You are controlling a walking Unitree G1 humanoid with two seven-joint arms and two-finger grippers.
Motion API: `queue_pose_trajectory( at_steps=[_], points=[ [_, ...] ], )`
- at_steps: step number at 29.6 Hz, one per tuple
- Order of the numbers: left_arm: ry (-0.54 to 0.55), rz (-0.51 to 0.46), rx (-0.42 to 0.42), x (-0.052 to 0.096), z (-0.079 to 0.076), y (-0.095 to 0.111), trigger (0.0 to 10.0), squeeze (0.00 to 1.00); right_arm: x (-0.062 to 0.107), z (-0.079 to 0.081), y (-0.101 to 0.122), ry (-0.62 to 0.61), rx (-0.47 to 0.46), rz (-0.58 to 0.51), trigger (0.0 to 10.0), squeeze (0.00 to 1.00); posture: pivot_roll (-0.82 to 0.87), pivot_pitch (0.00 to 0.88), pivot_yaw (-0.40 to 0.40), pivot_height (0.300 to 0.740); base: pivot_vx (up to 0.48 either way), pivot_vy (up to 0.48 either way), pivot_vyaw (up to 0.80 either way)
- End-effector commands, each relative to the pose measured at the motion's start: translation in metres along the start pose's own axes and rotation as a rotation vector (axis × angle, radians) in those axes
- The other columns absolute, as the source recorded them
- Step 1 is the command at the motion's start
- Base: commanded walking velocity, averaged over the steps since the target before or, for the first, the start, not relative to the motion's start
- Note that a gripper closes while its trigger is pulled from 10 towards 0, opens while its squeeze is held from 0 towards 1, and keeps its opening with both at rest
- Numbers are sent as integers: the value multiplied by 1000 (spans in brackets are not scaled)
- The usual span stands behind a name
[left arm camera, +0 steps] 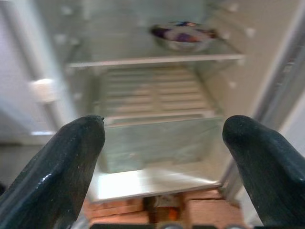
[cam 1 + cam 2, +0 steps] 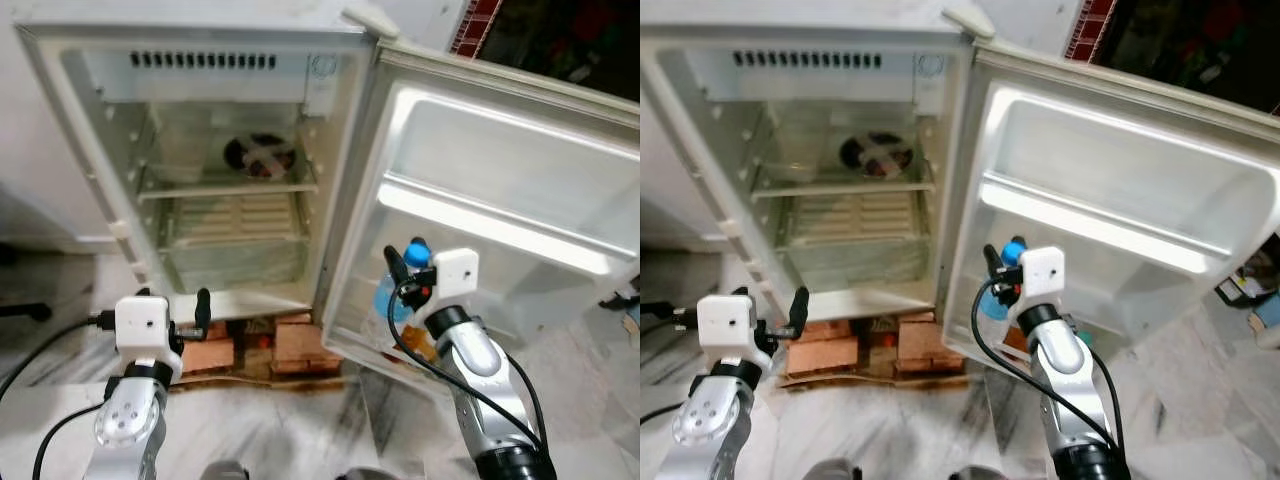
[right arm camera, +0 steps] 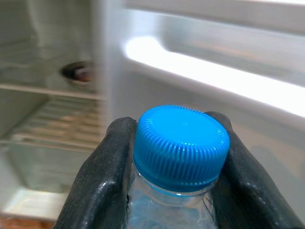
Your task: Restocking fridge
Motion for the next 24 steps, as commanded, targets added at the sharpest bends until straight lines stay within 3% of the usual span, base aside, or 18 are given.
queue_pose_trajectory(
  at_steps=[1, 12, 17, 24],
  points=[
    [-18, -11, 17, 0, -8, 3, 10000, 0, 2, -12, 5, -28, 10, -8, 10000, 0, 78, 82, -83, 740, 0, 0, 0],
    [56, 20, 16, 11, 4, -5, 10000, 0, 3, -4, -1, 6, -29, 10, 10000, 0, 85, 88, -83, 740, 0, 0, 0],
    [95, 24, -28, 16, 14, -6, 10000, 0, 4, 5, 0, 48, -61, 14, 10000, 0, 96, 104, -81, 740, 0, 0, 0],
    [119, 34, -39, 19, 22, -9, 10000, 0, 6, 16, -4, 82, -86, 24, 10000, 0, 97, 117, -76, 701, 0, 0, 0]
  ],
)
Point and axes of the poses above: a point about 5 cm out from each wrist's last joint towards the gripper, its own x axis pointing back from the gripper into the wrist, its own y axis along the axis of the wrist's last joint, z = x × y, the point moved 5 cm from there along -x, pointing out of the wrist towards the gripper, and after that the axes turned 12 degrees about -x, right-handed, at the moved point
